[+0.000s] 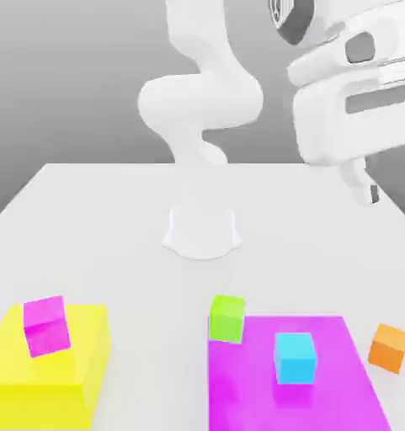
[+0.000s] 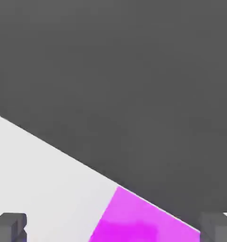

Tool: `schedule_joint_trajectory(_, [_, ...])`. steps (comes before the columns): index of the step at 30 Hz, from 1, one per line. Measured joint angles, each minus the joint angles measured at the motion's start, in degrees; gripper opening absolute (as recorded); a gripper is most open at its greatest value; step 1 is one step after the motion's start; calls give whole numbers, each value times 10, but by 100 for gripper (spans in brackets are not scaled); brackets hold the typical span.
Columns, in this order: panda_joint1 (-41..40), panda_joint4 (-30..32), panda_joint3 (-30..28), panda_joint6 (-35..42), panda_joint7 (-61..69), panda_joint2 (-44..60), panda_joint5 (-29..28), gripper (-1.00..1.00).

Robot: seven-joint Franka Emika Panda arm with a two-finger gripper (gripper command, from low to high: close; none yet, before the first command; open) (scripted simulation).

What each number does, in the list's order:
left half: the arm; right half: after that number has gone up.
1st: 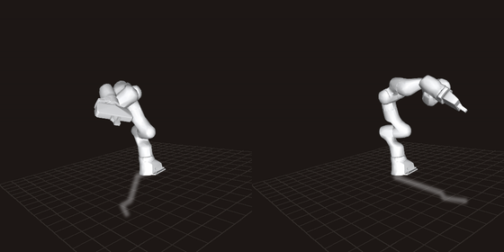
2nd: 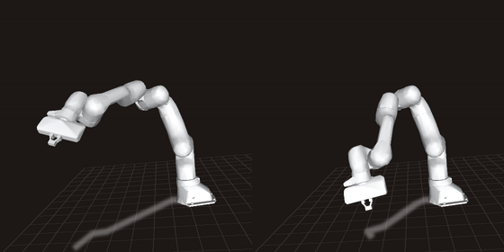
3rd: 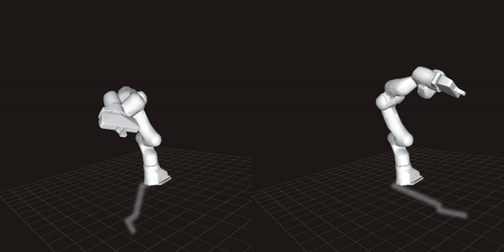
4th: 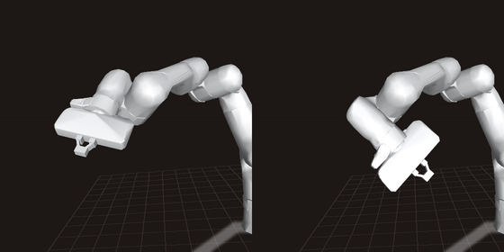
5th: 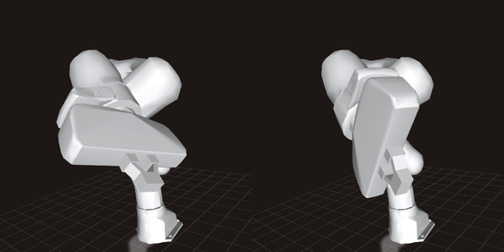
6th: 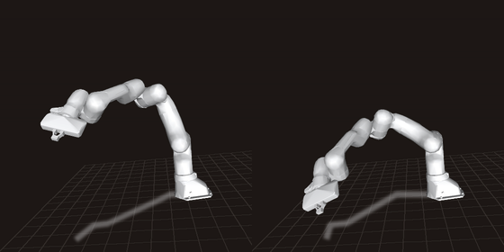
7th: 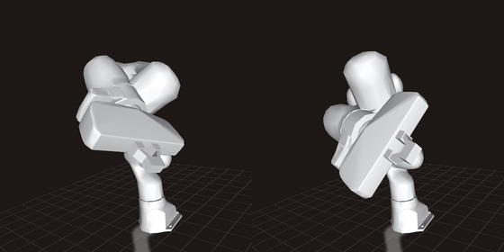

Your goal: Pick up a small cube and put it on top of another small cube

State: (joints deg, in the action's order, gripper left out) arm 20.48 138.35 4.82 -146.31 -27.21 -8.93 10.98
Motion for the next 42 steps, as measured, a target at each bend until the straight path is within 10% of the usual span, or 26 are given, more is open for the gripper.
schedule_joint_trajectory(15, [136, 30, 0, -164, -54, 304, -171, 0])
schedule_joint_trajectory(16, [141, 26, -5, -180, -55, 324, -173, -100])
schedule_joint_trajectory(28, [127, 43, 11, -112, -37, 239, -151, -100])
schedule_joint_trajectory(42, [-218, 25, -171, 75, 292, 56, -133, -100])
